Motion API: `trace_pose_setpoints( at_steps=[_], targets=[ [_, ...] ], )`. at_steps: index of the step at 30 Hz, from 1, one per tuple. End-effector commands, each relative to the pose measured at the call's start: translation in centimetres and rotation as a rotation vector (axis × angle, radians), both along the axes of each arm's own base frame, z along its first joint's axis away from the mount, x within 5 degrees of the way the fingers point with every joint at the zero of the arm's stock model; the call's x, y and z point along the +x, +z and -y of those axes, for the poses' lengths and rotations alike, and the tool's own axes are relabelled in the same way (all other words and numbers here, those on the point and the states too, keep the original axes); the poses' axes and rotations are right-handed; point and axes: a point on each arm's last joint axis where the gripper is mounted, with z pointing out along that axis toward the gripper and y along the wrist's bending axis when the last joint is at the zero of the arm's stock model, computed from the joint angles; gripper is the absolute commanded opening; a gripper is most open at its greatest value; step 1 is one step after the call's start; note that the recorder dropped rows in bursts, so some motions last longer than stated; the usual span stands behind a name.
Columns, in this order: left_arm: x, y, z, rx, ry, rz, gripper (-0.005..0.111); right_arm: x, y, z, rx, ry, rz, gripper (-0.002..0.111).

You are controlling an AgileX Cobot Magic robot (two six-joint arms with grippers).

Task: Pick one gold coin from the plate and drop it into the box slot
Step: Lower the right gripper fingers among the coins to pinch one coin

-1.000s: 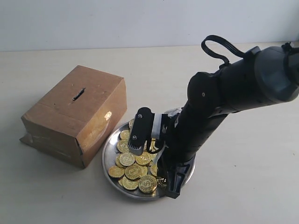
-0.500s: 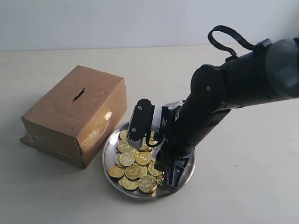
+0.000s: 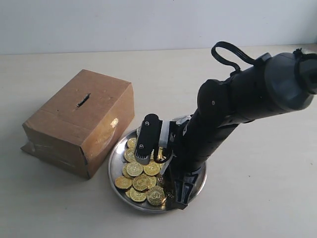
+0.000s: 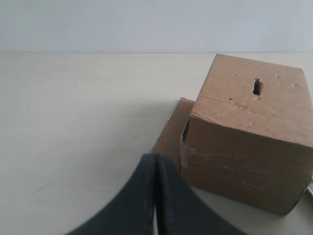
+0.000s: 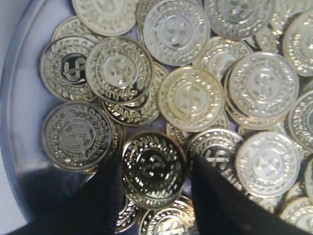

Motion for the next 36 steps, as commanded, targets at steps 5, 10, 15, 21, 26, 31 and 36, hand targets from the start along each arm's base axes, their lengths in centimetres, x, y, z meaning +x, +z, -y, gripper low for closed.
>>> trace_pose_setpoints(
  at_steps=[5, 10, 15, 21, 26, 31, 36],
  targets=[
    [0.0, 0.1, 0.0, -0.001, 0.005, 0.016, 0.0, -0.5, -0.5, -1.6, 0.012, 0.046, 0.042, 0.045],
    [0.0, 0.1, 0.0, -0.001, 0.005, 0.016, 0.0, -0.4, -0.5, -1.7, 0.014, 0.04, 0.045, 0.045],
    [0.0, 0.1, 0.0, -0.001, 0.005, 0.016, 0.0, -0.5, -0.4, -1.6, 0.016, 0.036, 0.04, 0.045],
    [0.0, 0.1, 0.0, -0.001, 0.005, 0.016, 0.0, -0.7, 0.1, -1.5, 0.016, 0.0, 0.018, 0.045],
    [0.0, 0.1, 0.0, -0.001, 0.005, 0.016, 0.0, -0.7, 0.7, -1.5, 0.028, -0.043, 0.016, 0.045],
    [0.0, 0.1, 0.0, -0.001, 0.005, 0.016, 0.0, -0.6, 0.6, -1.1, -0.009, -0.107, 0.013, 0.045],
    [0.0, 0.1, 0.0, -0.001, 0.005, 0.016, 0.0, -0.6, 0.5, -1.0, -0.022, -0.137, -0.004, 0.045]
  ],
)
